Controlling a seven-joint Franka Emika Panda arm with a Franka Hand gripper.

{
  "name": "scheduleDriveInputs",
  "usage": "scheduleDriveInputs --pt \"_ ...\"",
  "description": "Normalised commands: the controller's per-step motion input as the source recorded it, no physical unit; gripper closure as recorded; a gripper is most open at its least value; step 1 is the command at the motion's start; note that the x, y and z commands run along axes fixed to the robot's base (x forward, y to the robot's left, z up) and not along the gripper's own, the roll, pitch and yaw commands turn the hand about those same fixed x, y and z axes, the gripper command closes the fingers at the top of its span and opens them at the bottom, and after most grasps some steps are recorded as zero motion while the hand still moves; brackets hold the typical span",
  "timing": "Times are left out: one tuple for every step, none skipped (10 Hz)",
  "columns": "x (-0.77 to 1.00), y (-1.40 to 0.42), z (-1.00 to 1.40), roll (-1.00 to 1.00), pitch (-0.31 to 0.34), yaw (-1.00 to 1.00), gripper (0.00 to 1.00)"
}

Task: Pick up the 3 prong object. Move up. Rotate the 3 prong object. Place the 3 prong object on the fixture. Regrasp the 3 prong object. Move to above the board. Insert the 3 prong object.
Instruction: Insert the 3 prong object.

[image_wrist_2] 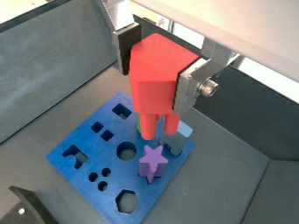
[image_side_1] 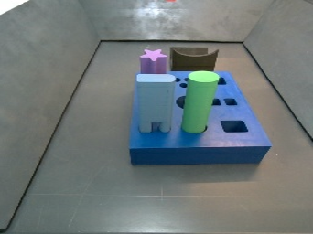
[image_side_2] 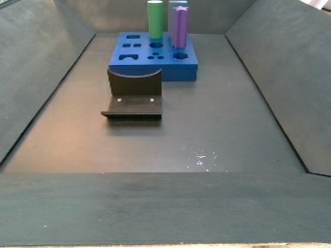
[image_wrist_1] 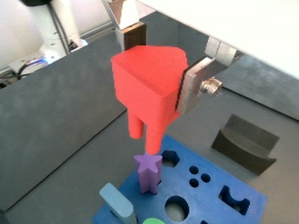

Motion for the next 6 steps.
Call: scheduleDriveInputs --pt "0.08 0.12 -0.07 -0.02 -0.039 -0.33 1.00" --pt "0.07 0.13 -0.07 -0.02 -0.029 -0.32 1.00" --pt "0.06 0.14 -0.08 -0.02 -0.021 -0.31 1.00" --pt "0.08 0.15 -0.09 -0.03 -0.029 -0.33 1.00" --pt "0.08 0.15 -0.12 -0.03 -0.011 -0.33 1.00" --pt "0.08 0.19 -0.21 -0.02 0.000 -0.35 1.00"
